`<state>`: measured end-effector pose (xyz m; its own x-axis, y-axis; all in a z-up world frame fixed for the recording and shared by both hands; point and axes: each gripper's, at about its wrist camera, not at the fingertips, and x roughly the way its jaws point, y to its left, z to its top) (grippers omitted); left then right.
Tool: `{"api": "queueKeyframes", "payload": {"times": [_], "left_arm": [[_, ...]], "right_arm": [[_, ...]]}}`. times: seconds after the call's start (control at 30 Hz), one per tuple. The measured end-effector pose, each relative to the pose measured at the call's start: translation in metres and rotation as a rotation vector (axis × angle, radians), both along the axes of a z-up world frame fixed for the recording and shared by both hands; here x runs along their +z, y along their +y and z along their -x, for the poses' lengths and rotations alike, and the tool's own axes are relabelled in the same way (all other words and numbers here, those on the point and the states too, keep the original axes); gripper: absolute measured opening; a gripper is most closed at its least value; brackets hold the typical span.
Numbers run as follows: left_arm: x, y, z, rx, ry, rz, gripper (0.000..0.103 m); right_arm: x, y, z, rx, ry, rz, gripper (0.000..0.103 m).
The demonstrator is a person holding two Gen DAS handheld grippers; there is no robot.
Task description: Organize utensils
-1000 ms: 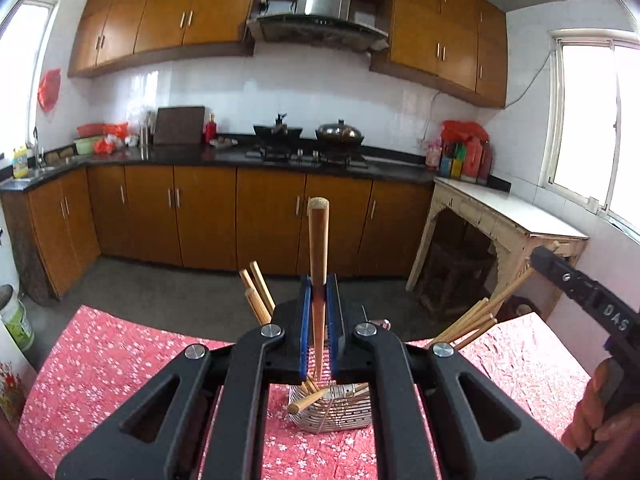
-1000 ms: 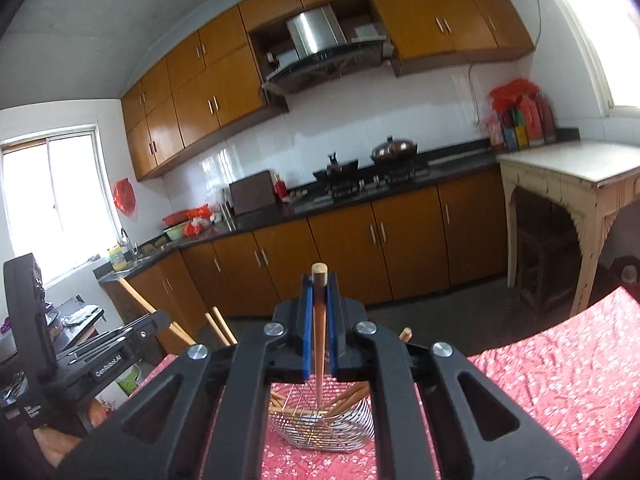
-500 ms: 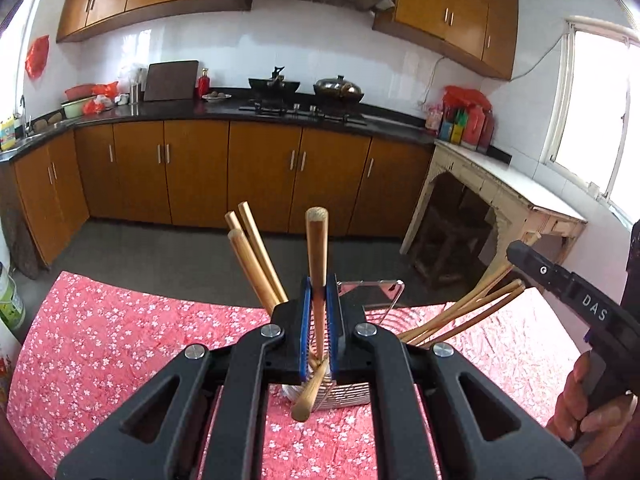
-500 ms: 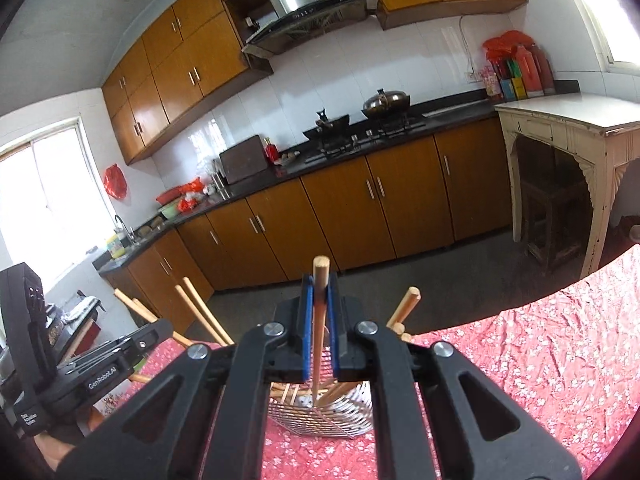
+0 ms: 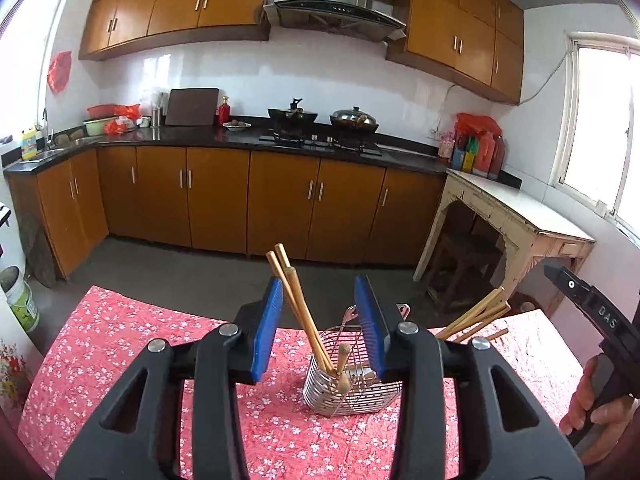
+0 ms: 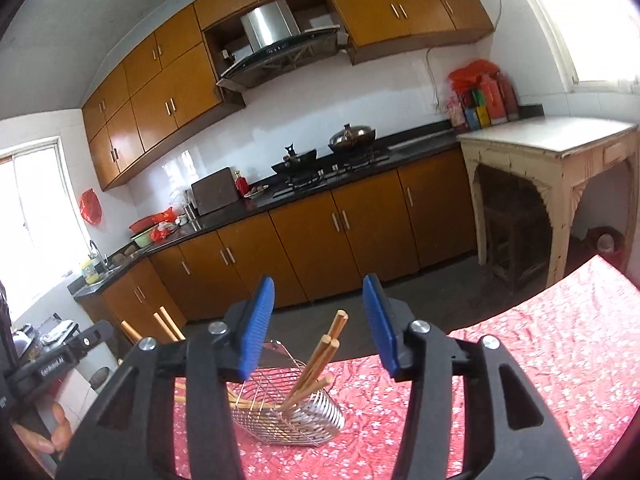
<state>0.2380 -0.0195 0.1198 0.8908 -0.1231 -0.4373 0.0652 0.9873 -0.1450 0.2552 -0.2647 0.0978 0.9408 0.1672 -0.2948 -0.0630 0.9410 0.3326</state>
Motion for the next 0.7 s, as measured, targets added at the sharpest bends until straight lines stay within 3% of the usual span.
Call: {"api": "queueKeyframes", "payload": {"times": [0.3, 0.5, 0.7], "left_arm": [[0.003, 0.015, 0.028, 0.023, -0.002, 0.012, 0.039], [-0.002, 0.03, 0.054, 0.039, 0.004, 0.01, 0.046], [-0.019, 0.041, 0.076, 0.054, 0.018, -0.017, 0.062]], "right_arm": [[0.001, 0.015, 0.039, 0.007, 0.002, 0.076, 0.053], [0.0, 0.022, 0.061, 0.008, 0.017, 0.091, 0.059], [-0.005, 0.04, 0.085, 0.025, 0.015, 0.145, 0.08]]}}
